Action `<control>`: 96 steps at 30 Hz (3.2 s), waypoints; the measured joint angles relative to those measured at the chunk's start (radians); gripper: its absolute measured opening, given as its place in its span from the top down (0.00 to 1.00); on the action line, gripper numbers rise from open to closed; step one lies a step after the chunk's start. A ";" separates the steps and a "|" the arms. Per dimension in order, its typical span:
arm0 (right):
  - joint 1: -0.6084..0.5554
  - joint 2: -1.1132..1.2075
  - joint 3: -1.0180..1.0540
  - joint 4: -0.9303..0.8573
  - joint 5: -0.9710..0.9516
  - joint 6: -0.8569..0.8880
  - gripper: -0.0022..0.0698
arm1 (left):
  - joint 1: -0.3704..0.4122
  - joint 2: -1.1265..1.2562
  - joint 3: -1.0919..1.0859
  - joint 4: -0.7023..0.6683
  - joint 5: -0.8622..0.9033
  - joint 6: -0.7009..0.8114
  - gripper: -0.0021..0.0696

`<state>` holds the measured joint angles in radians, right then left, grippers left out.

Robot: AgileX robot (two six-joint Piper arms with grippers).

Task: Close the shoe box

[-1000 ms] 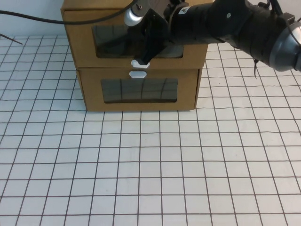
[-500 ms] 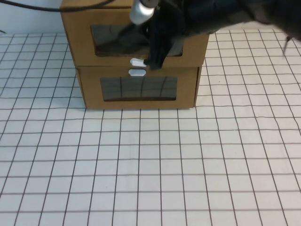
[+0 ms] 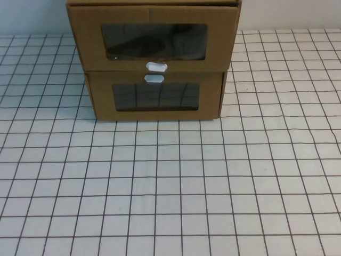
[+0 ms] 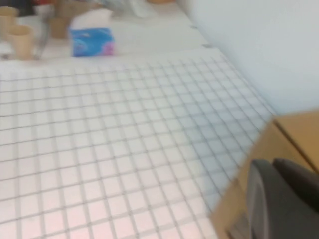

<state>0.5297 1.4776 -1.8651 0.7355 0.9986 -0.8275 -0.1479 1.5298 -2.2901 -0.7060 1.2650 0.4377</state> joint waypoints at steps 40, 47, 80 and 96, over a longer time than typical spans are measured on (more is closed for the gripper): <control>0.000 -1.263 1.587 -0.539 -0.741 0.537 0.99 | 0.000 -1.265 1.966 0.156 -0.955 -0.007 0.97; 0.000 -1.263 1.588 -0.488 -0.738 0.540 0.99 | 0.000 -1.265 1.966 0.156 -0.959 -0.007 0.97; 0.000 -1.263 1.589 -0.478 -0.720 0.540 0.99 | 0.000 -1.539 2.317 0.645 -0.881 -0.420 0.97; 0.000 -1.263 1.589 -0.478 -0.717 0.540 0.99 | 0.000 -1.539 2.317 0.643 -0.871 -0.421 0.97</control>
<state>0.5297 0.2146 -0.2762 0.2572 0.2812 -0.2879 -0.1479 -0.0093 0.0274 -0.0631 0.3936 0.0171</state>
